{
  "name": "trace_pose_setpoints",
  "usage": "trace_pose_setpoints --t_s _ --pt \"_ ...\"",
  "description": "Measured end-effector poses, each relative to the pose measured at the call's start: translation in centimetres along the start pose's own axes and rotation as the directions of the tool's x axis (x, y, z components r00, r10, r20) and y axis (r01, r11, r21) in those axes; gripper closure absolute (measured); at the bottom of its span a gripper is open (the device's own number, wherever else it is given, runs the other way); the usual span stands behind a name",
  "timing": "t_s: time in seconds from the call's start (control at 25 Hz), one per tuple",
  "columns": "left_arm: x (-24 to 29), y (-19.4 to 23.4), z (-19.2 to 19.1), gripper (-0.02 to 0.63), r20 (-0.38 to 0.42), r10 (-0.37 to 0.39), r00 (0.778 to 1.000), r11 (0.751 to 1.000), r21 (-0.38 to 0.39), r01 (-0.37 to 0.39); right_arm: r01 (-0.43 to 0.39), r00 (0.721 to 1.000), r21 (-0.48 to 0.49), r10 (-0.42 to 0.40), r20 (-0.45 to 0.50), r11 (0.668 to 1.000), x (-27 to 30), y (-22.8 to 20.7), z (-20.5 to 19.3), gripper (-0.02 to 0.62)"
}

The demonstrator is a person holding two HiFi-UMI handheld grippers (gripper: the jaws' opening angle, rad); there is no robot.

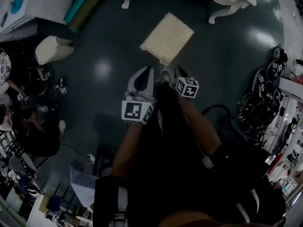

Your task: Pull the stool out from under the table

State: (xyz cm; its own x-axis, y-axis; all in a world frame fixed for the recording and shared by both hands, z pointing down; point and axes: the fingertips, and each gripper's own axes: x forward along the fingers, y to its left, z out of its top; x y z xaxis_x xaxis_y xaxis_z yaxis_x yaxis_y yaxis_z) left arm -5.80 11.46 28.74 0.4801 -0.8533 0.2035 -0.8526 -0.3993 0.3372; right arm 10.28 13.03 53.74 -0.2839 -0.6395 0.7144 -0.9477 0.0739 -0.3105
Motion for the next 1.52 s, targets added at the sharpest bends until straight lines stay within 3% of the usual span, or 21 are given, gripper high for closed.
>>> trace_pose_setpoints --t_s 0.44,0.76,1.2,1.52 --pt "-3.1 -2.5 7.0 0.598 0.037 -0.008 0.999 1.000 0.007 0.007 -0.049 0.994 -0.070 0.055 0.096 0.996 -8.6 5.7 9.7 0.597" --pt "-5.0 -4.9 8.8 0.597 0.026 -0.047 0.999 0.999 0.026 0.047 -0.083 0.977 -0.128 0.106 0.185 0.988 -14.4 8.8 15.1 0.597" --pt "-7.7 -6.1 12.5 0.597 0.098 -0.024 0.995 1.000 0.020 0.022 -0.119 0.952 -0.219 0.174 0.253 0.968 -19.9 12.1 18.1 0.597" --pt "-8.2 -5.9 12.3 0.597 0.091 -0.006 0.996 1.000 0.018 0.004 -0.136 0.941 -0.225 0.197 0.276 0.965 -21.5 12.2 18.3 0.598"
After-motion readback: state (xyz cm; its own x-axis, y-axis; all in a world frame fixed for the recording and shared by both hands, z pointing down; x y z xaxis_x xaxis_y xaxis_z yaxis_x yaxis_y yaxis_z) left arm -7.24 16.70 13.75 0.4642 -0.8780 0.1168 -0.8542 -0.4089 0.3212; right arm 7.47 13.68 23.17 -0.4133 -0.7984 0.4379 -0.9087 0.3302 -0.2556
